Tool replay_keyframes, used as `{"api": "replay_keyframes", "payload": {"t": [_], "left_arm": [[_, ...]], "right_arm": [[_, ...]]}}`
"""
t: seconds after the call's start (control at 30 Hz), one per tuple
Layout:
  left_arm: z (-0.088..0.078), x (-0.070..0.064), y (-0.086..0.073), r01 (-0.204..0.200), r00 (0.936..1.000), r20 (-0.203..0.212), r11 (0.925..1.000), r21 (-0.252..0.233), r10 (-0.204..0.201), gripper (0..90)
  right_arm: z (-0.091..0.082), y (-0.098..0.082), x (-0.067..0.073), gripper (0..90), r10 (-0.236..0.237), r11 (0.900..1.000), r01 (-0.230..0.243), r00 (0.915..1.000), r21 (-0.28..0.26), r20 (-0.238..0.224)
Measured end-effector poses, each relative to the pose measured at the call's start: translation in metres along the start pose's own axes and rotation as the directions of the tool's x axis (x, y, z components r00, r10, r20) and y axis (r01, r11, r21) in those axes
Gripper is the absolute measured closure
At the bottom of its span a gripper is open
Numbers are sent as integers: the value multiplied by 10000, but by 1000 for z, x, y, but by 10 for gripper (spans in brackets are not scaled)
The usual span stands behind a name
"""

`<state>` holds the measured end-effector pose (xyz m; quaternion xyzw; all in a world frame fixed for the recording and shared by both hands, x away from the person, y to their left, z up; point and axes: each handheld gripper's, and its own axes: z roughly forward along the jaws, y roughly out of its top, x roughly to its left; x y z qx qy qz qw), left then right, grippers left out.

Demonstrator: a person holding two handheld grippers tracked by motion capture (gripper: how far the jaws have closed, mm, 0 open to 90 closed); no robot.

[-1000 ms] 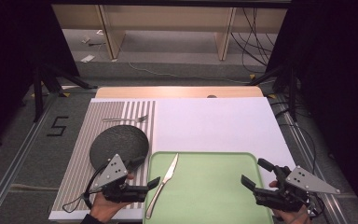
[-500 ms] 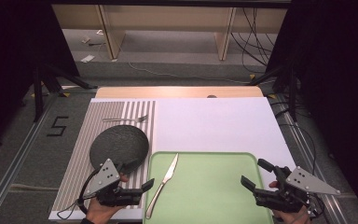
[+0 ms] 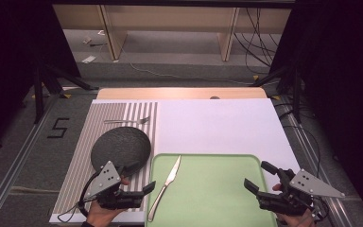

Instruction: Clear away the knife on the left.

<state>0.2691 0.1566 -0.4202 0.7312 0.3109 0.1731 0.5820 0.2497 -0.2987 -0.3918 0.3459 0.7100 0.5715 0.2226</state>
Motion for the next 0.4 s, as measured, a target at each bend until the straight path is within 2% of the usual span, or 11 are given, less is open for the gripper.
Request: {"api": "replay_keyframes", "payload": {"t": [0.4], "left_arm": [[1, -1, 1, -44, 10000, 79, 10000, 77, 43, 168]], "right_arm": [[1, 0, 0, 185, -1, 10000, 1, 10000, -17, 6]]}}
